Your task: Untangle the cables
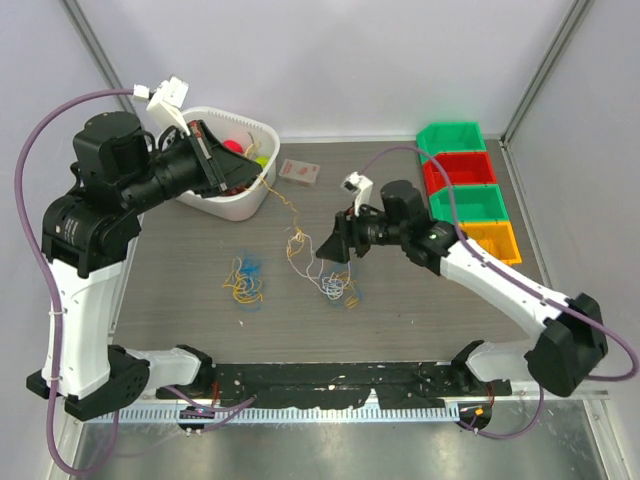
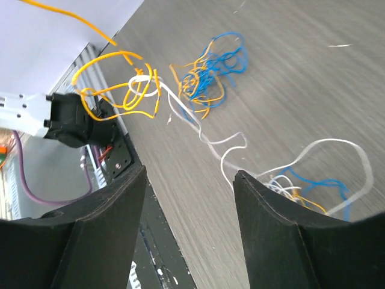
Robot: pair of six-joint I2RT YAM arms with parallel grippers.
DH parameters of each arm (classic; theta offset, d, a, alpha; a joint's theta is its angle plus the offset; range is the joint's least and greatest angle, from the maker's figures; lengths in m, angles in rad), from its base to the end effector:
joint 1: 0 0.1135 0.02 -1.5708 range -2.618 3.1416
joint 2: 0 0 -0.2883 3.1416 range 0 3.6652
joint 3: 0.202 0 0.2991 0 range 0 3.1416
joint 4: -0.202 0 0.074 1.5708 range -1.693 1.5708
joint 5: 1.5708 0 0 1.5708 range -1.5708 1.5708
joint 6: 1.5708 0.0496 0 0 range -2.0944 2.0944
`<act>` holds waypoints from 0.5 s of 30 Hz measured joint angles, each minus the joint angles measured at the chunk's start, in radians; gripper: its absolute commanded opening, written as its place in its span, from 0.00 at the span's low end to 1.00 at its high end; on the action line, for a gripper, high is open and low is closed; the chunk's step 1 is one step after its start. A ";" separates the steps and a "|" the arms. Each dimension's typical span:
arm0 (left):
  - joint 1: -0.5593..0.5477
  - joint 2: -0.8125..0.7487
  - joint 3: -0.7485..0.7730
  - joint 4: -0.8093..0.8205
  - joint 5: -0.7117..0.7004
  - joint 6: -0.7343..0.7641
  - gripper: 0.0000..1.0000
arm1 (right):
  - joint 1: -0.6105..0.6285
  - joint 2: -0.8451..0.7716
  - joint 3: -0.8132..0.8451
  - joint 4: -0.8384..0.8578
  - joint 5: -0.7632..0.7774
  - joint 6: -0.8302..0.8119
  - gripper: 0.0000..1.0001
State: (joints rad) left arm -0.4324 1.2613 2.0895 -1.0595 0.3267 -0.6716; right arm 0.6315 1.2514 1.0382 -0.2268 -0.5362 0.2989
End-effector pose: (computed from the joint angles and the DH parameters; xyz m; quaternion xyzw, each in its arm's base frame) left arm 0.1784 -0.0999 0.6168 0.0079 0.7801 -0.4298 0.4547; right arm 0.2547 0.2177 0.3342 -0.2747 0.7795 0.4317 0.3614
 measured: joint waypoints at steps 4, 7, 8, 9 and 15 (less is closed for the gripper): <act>0.000 0.012 0.024 0.000 0.014 0.002 0.00 | 0.040 0.092 -0.008 0.077 -0.045 0.002 0.64; 0.000 0.019 0.043 -0.002 0.022 0.003 0.00 | 0.043 0.122 -0.016 0.109 -0.055 -0.001 0.64; 0.000 0.021 0.050 -0.002 0.025 0.003 0.00 | 0.046 0.131 -0.016 0.123 -0.056 -0.003 0.64; 0.000 0.023 0.055 -0.002 0.027 0.003 0.00 | 0.047 0.143 -0.015 0.135 -0.057 -0.005 0.63; 0.000 0.023 0.063 -0.003 0.042 0.003 0.00 | 0.061 0.230 0.006 0.206 -0.056 -0.007 0.34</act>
State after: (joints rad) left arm -0.4324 1.2839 2.1521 -1.0626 0.3687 -0.6689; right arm 0.6930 1.4811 1.0443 -0.0204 -0.5922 0.2920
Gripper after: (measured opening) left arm 0.011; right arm 0.567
